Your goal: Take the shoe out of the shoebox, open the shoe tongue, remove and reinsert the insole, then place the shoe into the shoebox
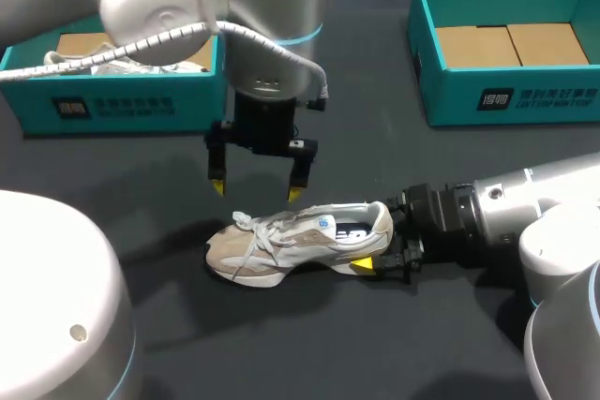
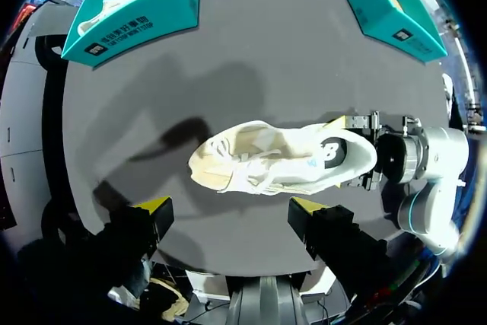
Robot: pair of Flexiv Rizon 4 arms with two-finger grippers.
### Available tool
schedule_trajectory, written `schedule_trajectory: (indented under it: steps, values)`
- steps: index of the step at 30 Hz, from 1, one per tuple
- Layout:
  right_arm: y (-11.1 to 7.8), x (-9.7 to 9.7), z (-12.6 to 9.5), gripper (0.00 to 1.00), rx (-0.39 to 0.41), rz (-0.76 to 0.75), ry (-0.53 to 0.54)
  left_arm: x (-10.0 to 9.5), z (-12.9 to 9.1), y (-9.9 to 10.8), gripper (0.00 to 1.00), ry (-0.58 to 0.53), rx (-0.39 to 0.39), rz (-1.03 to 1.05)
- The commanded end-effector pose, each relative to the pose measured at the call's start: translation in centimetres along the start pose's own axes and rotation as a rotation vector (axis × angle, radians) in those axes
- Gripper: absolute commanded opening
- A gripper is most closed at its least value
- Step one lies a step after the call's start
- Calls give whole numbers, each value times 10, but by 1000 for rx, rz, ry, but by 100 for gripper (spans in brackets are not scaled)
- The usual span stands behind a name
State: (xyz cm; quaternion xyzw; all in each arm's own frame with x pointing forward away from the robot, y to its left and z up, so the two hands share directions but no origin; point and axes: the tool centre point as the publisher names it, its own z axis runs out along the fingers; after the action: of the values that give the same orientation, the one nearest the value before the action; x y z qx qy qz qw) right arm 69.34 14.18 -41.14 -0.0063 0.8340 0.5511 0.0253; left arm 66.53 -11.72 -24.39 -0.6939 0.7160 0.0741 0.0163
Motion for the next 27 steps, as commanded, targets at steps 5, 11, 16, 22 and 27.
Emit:
schedule_trajectory:
  steps: [5, 11, 16, 22, 27]
  values:
    - [1, 1, 0, 0, 6, 0, -1, 37, 17, -2, 100, -26, -68, -14]
    - [1, 1, 0, 0, 6, 0, -1, 48, 21, -4, 100, -16, -60, -17]
    - [1, 1, 0, 0, 6, 0, -1, 48, 21, -4, 100, -16, -60, -17]
    - [1, 1, 0, 0, 6, 0, -1, 67, 34, -8, 100, -34, -94, -92]
    - [1, 1, 0, 0, 6, 0, -1, 76, 42, -7, 100, -49, -96, -140]
